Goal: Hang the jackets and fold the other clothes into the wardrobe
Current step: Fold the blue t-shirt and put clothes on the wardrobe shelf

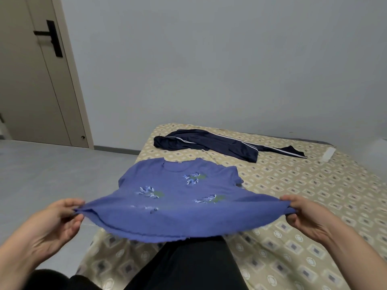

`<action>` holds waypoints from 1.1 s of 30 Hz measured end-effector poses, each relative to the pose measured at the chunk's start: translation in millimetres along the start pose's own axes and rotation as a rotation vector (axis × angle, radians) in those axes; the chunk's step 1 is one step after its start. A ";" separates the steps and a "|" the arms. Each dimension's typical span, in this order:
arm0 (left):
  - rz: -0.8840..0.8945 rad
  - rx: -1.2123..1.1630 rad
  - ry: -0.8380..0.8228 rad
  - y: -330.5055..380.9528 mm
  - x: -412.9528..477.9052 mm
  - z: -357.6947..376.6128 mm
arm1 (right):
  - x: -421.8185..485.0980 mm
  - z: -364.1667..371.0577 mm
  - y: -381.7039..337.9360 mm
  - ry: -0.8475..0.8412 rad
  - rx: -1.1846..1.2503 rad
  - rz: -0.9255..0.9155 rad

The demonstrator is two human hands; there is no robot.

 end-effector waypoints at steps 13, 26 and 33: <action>-0.054 1.168 -0.421 -64.6 -25.5 13.8 | -3.0 -30.0 60.4 -0.110 -0.927 0.150; 0.431 1.013 -0.445 -55.1 -0.3 131.2 | 9.0 148.4 85.3 -0.415 -1.071 -0.471; 0.111 0.690 -0.726 -146.1 -1.1 177.7 | 16.7 166.5 130.5 -0.653 -0.891 -0.013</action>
Point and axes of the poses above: each hand's wrist, its own x-axis towards the middle knuckle, its own z-axis out of the palm, y = z × x, the point moved 3 cm from there along x, towards the middle knuckle
